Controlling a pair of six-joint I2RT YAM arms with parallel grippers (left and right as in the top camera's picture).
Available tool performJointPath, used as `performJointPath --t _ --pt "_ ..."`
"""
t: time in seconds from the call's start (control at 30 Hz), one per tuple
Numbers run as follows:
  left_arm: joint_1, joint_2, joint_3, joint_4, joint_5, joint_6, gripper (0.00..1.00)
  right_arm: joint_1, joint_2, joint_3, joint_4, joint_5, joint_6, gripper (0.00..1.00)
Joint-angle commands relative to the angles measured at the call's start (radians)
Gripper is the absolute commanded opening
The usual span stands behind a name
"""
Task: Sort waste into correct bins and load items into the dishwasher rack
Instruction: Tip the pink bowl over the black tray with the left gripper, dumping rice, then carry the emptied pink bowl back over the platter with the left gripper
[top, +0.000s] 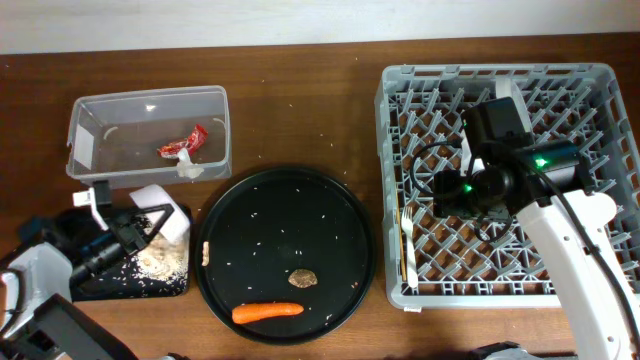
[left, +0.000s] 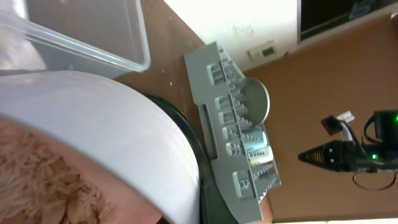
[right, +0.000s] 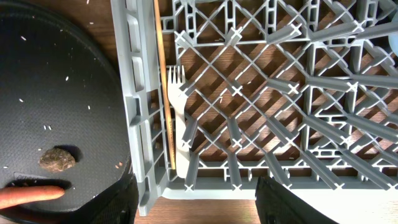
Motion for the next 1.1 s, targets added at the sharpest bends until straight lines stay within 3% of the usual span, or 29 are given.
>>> performJointPath --t 0.0,0.43,0.5,0.6,0.7,0.77,1.07 --pt "0.051 -0.019 -0.008 0.003 0.072 0.023 0.00 -0.007 0.004 -0.001 -0.004 0.006 0.005 0.64" --pt "0.076 -0.019 -0.008 0.065 0.136 0.023 0.00 -0.007 0.004 -0.001 -0.003 0.006 0.005 0.64" --pt "0.076 -0.019 -0.008 0.009 0.169 0.013 0.00 -0.007 0.004 -0.001 -0.004 0.008 0.005 0.64" --pt "0.076 -0.021 -0.008 0.012 0.172 0.116 0.00 -0.007 0.004 -0.001 -0.010 0.010 0.004 0.64" --pt "0.076 -0.011 -0.008 0.050 0.112 -0.033 0.00 -0.007 0.004 -0.001 -0.010 0.021 0.005 0.64" --pt "0.076 -0.011 -0.008 0.032 0.138 0.058 0.00 -0.007 0.004 -0.001 -0.013 0.021 0.005 0.64" --pt "0.103 -0.006 -0.008 0.047 0.100 -0.048 0.00 -0.007 0.003 -0.001 -0.016 0.021 0.005 0.63"
